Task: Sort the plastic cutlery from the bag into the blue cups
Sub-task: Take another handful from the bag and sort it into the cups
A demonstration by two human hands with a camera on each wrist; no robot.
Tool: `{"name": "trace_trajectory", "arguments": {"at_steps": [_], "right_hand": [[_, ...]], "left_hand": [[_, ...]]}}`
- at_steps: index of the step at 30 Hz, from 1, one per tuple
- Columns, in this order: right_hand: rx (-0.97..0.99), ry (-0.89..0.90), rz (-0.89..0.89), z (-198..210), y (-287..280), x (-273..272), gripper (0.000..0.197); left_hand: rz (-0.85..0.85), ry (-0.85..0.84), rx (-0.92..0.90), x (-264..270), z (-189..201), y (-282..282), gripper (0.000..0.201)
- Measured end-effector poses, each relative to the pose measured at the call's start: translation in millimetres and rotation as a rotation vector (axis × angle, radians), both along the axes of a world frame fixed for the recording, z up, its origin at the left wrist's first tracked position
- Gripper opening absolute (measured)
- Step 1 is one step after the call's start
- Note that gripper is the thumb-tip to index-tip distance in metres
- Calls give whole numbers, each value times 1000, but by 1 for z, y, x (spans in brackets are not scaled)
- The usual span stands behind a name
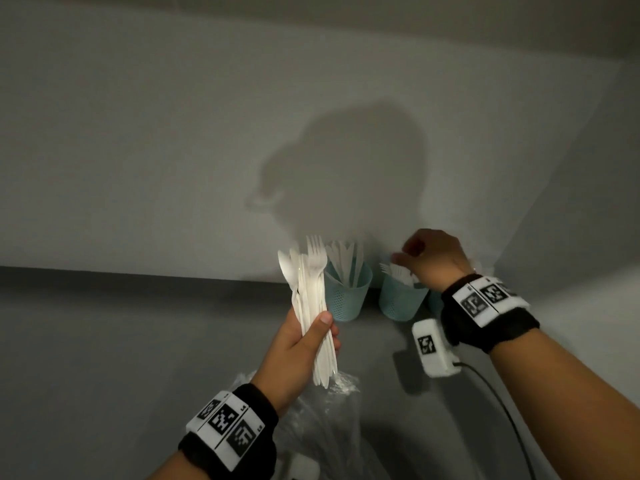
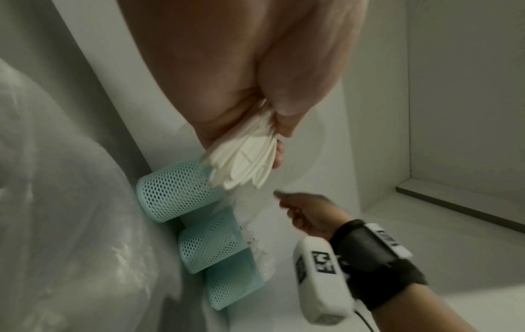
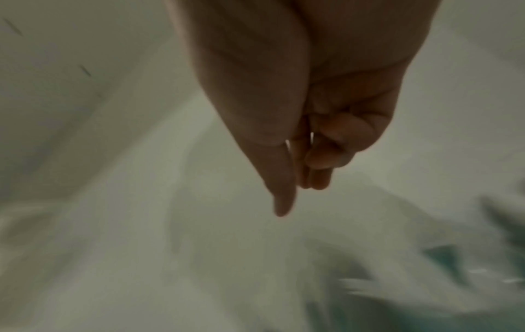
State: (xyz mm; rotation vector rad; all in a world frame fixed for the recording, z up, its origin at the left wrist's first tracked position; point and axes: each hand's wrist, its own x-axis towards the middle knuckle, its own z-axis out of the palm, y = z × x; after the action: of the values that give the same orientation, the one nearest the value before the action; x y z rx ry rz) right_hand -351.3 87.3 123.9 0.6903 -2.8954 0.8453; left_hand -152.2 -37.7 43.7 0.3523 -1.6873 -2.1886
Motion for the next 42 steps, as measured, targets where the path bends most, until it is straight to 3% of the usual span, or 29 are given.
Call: {"name": "trace_trajectory", "arguments": {"at_steps": [4,9,12,17,26,34,36,38,40,42], "right_hand": [[-275,-267,322,1,-16,90,37],[-446,-401,325,-21,-24,123,21],[-507,-453,335,-27,-24,128,15],[-484,-370,292,-28,-22,128,23],[-587,-592,317,-29,-10,118,24],[-719,-720,190,-35,-5,100,21],[-827,-690,108,-31,-2,83,16],[-854,-533,-4,-29,4,53,17],[-694,-270,-111,-28,12,19,25],[-408,-77,-171,-29,19,-11,28]], "left_hand": [[-66,28,-13,7,4,14,23],[-88,39,-27,16,3,20,35],[-112,55,-10,24,3,21,37],[-98,58,-11,28,3,25,37],[-39,-3,78,18,-4,24,30],[-57,-62,155,13,-12,29,29],[-97,-65,175,14,-15,27,21],[-109,-63,177,15,-18,23,15],[-96,-61,166,15,-20,19,14],[-83,-51,166,15,-21,15,15]]}}
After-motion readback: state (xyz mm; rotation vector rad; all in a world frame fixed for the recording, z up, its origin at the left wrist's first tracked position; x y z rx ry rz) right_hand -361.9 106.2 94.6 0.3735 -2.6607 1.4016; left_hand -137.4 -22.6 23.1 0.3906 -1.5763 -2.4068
